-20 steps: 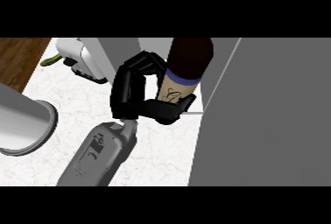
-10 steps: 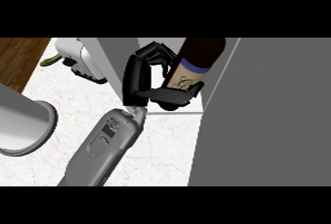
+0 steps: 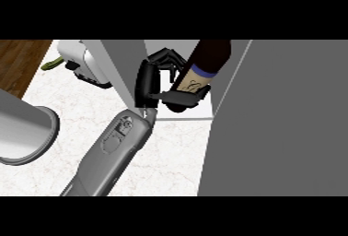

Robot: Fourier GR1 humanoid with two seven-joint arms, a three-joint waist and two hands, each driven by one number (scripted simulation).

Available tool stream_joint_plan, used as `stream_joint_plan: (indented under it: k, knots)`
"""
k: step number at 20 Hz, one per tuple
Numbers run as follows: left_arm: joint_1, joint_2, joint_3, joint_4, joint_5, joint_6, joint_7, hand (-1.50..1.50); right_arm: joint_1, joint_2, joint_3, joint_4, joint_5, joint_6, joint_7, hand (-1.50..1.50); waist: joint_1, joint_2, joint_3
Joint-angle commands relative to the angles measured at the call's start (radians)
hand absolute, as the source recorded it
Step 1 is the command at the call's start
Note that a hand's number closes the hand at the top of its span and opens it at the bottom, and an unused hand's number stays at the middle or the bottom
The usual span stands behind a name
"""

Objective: Pick up the wine, place it into the cabinet and close the cabinet

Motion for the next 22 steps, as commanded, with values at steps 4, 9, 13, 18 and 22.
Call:
stream_joint_plan:
  k: [4,9,13,18,22]
  knots:
    - [0.002,-0.002,-0.021,0.053,0.076,0.015,-0.062,1.5,0.065,0.03,-0.011,-0.049,-0.067,0.02,-0.047,-1.5,0.008,-0.001,0.0]
    - [0.022,-0.002,-0.042,0.201,0.13,-0.002,-0.204,1.5,0.043,0.049,0.067,-0.054,0.015,-0.011,-0.014,-1.5,0.004,0.0,0.0]
    - [-0.058,-0.002,-0.02,0.399,0.179,-0.027,-0.301,1.5,0.029,0.012,-0.031,-0.059,-0.124,0.039,-0.009,-1.5,-0.013,0.005,0.0]
    - [-0.05,-0.002,-0.096,0.511,0.227,0.016,-0.385,1.5,-0.042,0.014,-0.016,-0.035,-0.081,0.003,0.033,-1.5,-0.024,0.006,-0.001]
    - [-0.115,-0.002,-0.045,0.585,0.239,-0.01,-0.404,1.5,-0.006,0.024,0.009,-0.034,-0.059,0.021,0.008,-1.5,-0.012,0.005,-0.001]
